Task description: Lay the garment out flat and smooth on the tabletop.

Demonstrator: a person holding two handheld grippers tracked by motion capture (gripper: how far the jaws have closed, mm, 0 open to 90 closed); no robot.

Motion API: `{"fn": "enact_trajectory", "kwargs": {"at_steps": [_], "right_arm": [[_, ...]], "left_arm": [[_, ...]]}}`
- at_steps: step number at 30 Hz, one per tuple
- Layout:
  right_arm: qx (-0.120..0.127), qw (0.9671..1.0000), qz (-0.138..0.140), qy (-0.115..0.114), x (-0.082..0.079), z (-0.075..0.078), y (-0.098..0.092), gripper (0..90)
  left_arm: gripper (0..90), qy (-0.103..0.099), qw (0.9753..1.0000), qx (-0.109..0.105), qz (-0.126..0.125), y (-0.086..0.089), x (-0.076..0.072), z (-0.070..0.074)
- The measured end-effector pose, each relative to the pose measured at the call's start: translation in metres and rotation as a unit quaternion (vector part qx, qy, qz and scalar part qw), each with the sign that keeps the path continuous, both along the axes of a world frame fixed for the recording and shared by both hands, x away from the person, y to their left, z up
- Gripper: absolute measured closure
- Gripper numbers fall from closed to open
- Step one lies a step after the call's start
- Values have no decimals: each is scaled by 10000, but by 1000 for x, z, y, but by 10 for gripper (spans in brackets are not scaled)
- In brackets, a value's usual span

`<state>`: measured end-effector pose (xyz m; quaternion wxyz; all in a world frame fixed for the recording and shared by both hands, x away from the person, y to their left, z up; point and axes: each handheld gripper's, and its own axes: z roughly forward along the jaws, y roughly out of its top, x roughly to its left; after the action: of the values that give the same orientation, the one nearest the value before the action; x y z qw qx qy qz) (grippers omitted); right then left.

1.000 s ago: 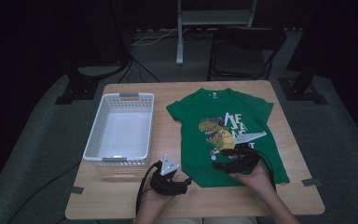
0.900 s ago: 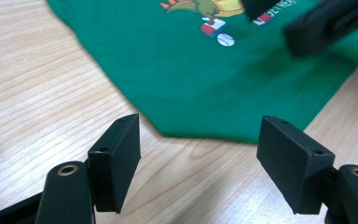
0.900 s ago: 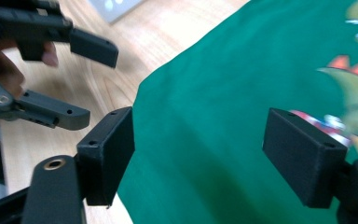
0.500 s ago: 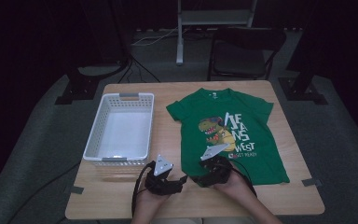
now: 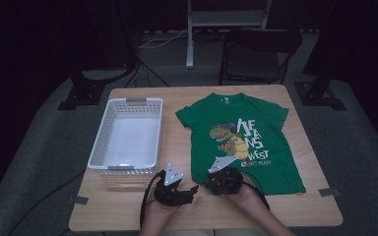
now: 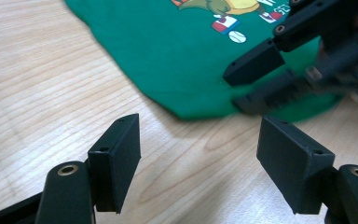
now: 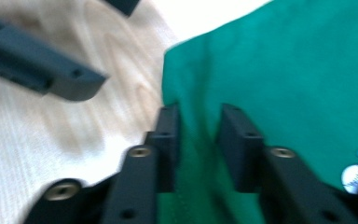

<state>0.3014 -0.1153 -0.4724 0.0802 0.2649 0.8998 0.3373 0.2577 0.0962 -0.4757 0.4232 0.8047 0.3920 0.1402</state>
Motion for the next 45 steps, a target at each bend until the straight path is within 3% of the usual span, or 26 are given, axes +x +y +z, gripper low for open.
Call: {"fn": "enact_trajectory", "kwargs": {"at_steps": [3, 4, 10, 16, 20, 27, 34, 36, 43, 45], "right_arm": [[99, 9998, -28, 166, 8, 1, -5, 787], [235, 9993, -65, 270, 13, 4, -10, 798], [491, 9979, -326, 266, 29, 19, -28, 801], [771, 9939, -682, 390, 49, 30, -53, 801], [842, 9901, -972, 560, 67, 28, -74, 801], [908, 9824, -1380, 875, 88, 11, -97, 785], [725, 9748, -1971, 758, 96, 6, -118, 637], [830, 9721, -2050, 776, 95, 7, -126, 614], [1002, 9712, -2081, 585, 77, 21, -147, 574], [1090, 9702, -2095, 539, 72, 24, -153, 517]], "left_arm": [[314, -19, 10000, 22, -3, 0, 0, 0], [315, -23, 10000, 16, 6, 0, 0, 1], [315, -3, 10000, 2, -13, -2, 0, 0], [315, 41, 10000, 25, -68, -5, 1, -3], [315, 68, 9999, 19, -94, -8, 1, -4], [315, 94, 9998, 17, -157, -14, 2, -4], [315, 104, 9997, 64, -230, -20, 3, -5], [315, 117, 9996, 70, -260, -22, 4, -5], [315, 135, 9994, -43, -311, -33, 12, 0], [315, 124, 9995, -80, -290, -37, 17, 3]]}}
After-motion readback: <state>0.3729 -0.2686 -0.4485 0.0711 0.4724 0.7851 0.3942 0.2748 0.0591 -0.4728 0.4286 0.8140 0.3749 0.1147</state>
